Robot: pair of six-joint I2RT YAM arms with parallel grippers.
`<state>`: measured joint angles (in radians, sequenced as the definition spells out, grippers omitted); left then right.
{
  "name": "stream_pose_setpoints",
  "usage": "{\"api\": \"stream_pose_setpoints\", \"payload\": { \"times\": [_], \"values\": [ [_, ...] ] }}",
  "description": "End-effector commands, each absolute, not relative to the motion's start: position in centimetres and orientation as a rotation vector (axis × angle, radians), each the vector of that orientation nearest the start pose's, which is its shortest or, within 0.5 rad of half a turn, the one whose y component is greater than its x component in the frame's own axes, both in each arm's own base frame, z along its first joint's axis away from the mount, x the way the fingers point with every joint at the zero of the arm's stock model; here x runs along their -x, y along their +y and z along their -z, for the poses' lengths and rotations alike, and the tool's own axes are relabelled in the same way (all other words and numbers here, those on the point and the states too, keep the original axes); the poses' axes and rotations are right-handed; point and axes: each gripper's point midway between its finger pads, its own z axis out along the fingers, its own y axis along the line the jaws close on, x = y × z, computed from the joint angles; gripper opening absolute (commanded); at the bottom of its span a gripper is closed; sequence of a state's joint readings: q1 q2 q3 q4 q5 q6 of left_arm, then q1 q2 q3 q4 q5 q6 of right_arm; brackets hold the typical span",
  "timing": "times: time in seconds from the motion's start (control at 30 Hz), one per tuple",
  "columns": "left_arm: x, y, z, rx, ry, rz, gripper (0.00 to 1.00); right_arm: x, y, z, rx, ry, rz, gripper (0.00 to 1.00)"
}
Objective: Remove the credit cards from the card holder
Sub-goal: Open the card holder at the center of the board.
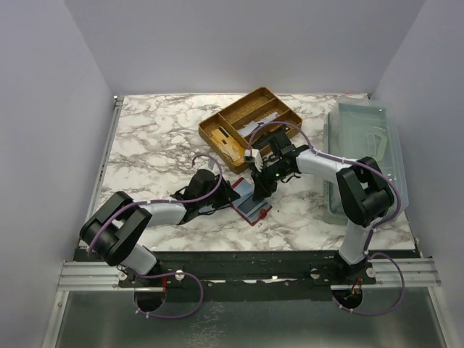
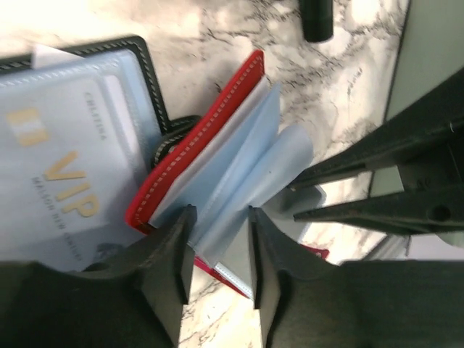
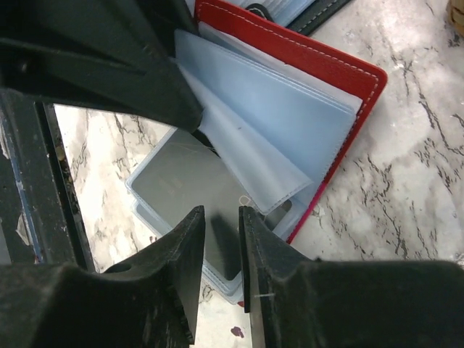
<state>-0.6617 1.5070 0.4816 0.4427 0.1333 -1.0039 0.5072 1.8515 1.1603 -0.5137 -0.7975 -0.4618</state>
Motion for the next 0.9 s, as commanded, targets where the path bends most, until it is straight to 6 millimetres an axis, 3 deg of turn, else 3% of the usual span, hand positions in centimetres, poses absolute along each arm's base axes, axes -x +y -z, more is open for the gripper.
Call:
{"api": "stream_pose_setpoints", "payload": {
  "times": [0.0,0.1,0.2,0.27,0.4,0.47,0.53,0.57,0.67,0.73,0.87],
  "values": [
    [-26.3,-23.7,-2.2,0.368,2.420,0.725,0.35,-26.0,27.8,-5.3,1.440,2.140,-1.109,0.33],
    [-26.0,-23.4,-1.5,0.336,2.457,0.678,0.35,-25.5,27.9,-6.0,1.459,2.087,-1.131,0.43],
    [-26.0,-23.7,-1.7,0.291,2.462,0.692,0.38,-25.5,27.8,-5.4,1.465,2.101,-1.116,0.47],
    [-26.1,-23.9,-3.0,0.261,2.427,0.721,0.42,-25.8,27.6,-4.7,1.468,2.126,-1.082,0.47],
    [-26.4,-23.7,-7.5,0.174,2.277,0.778,0.52,-26.6,27.5,-3.7,1.439,2.175,-1.015,0.46],
    [-26.2,-23.2,-9.7,0.139,2.197,0.803,0.65,-27.0,27.4,-3.5,1.417,2.195,-0.986,0.44],
    [-25.7,-22.9,-11.8,0.144,2.099,0.871,0.91,-27.3,27.5,-3.4,1.394,2.209,-0.979,0.38],
    [-25.4,-23.0,-12.6,0.155,2.047,0.926,0.98,-27.4,27.6,-3.4,1.386,2.212,-0.985,0.35],
    [-23.5,-23.9,-14.9,0.088,1.936,1.112,0.99,-27.2,27.8,-3.5,1.372,2.225,-1.009,0.32],
    [-22.0,-25.2,-15.3,-0.025,1.944,1.198,0.95,-27.1,27.9,-3.6,1.371,2.226,-1.029,0.31],
    [-20.7,-27.7,-13.4,-0.163,2.068,1.269,0.70,-26.5,28.2,-4.0,1.377,2.220,-1.088,0.31]
  ]
}}
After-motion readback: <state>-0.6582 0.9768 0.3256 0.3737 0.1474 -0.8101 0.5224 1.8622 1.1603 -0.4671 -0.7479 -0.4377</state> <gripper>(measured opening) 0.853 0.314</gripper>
